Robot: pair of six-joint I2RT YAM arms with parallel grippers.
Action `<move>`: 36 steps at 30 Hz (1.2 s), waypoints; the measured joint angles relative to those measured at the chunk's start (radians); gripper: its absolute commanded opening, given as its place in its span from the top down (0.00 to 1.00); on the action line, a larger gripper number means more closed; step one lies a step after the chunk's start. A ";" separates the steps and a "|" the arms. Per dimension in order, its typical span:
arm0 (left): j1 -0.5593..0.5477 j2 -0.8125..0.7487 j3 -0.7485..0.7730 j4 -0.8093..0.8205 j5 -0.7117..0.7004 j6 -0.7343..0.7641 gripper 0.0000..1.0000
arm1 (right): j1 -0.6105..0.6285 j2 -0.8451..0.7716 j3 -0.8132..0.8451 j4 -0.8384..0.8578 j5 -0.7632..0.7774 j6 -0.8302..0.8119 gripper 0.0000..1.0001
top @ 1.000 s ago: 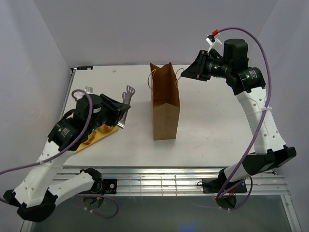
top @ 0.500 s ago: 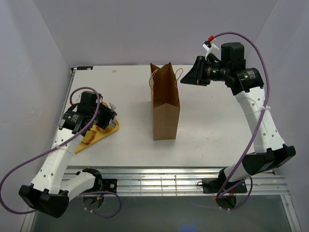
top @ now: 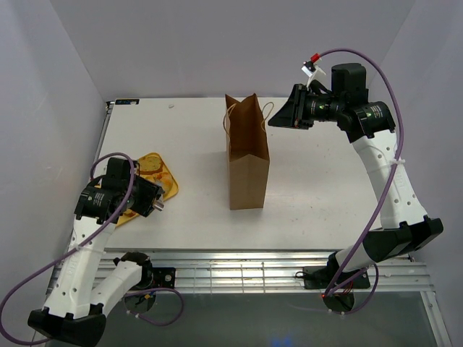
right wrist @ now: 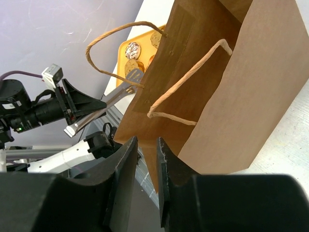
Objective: Place the fake bread into the paper bag
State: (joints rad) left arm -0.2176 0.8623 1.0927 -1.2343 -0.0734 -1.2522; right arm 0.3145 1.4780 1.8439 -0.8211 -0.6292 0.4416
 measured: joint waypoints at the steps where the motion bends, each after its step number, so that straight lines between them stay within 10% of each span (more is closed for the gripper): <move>1: 0.000 -0.008 -0.008 -0.013 0.006 -0.008 0.44 | 0.000 0.000 0.000 0.000 -0.004 0.002 0.71; 36: 0.050 0.065 -0.086 0.063 -0.030 -0.001 0.36 | 0.013 -0.012 -0.002 0.000 -0.040 0.021 0.68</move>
State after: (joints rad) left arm -0.1680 0.9276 1.0065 -1.1713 -0.1036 -1.2530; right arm 0.3279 1.4658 1.8420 -0.8215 -0.6693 0.4629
